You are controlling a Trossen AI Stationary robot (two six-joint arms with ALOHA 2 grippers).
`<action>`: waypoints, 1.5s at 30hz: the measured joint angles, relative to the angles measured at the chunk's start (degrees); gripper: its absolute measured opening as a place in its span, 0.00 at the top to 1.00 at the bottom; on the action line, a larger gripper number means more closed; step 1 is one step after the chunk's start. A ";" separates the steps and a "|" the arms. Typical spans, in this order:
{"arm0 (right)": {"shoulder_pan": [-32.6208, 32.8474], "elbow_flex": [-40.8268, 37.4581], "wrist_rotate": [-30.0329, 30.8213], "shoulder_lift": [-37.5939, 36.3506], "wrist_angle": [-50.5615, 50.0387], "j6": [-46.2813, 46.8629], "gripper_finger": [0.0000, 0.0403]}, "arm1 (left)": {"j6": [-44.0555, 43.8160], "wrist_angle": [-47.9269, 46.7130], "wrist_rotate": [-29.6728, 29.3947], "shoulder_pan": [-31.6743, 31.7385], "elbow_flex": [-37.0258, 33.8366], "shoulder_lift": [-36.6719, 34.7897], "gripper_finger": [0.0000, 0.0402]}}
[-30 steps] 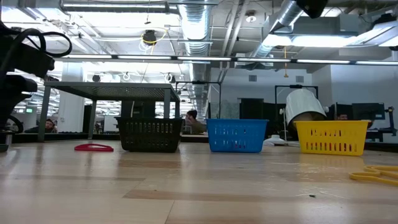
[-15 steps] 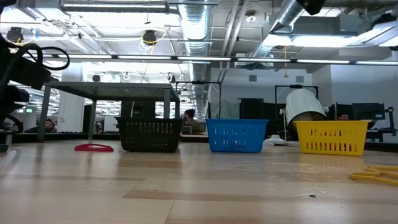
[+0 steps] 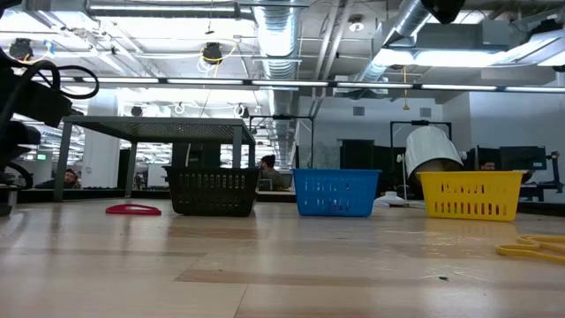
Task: Pick & Place Office Desk Supplies
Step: Put the crayon box into the black basket
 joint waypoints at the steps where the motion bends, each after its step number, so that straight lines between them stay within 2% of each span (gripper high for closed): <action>1: 0.00 -0.07 1.07 0.02 -0.84 -0.71 0.23 | -0.19 0.02 -0.02 0.00 0.00 0.00 0.15; 5: -0.82 -4.46 8.64 -0.15 -0.70 -1.02 0.23 | -0.91 0.16 -0.10 0.00 -0.03 0.00 0.19; 7: -2.41 -8.13 9.49 -0.15 0.82 0.72 0.23 | -1.33 0.34 -0.27 0.00 -0.05 0.01 0.19; 9: -4.26 -12.80 8.41 -0.68 4.79 2.11 0.23 | -1.58 0.60 -0.35 0.00 -0.09 0.02 0.18; 13: -7.62 -21.16 2.55 -2.34 16.11 3.60 0.23 | -1.70 0.76 -0.39 0.00 -0.11 0.02 0.17; 16: -9.01 -24.90 1.10 -4.27 21.97 3.46 0.23 | -1.79 0.79 -0.37 0.00 -0.09 0.04 0.17; 24: -11.00 -28.61 1.09 -7.83 23.41 2.85 0.23 | -3.89 1.13 -0.48 0.60 -0.32 -2.14 0.19; 33: -12.04 -29.49 1.07 -7.87 23.46 3.74 0.23 | -4.33 3.63 -1.31 2.64 -0.20 -7.12 0.21; 45: -12.04 -29.49 1.07 -7.89 23.46 3.48 0.23 | -3.60 5.77 -1.86 5.52 -0.20 -7.43 0.21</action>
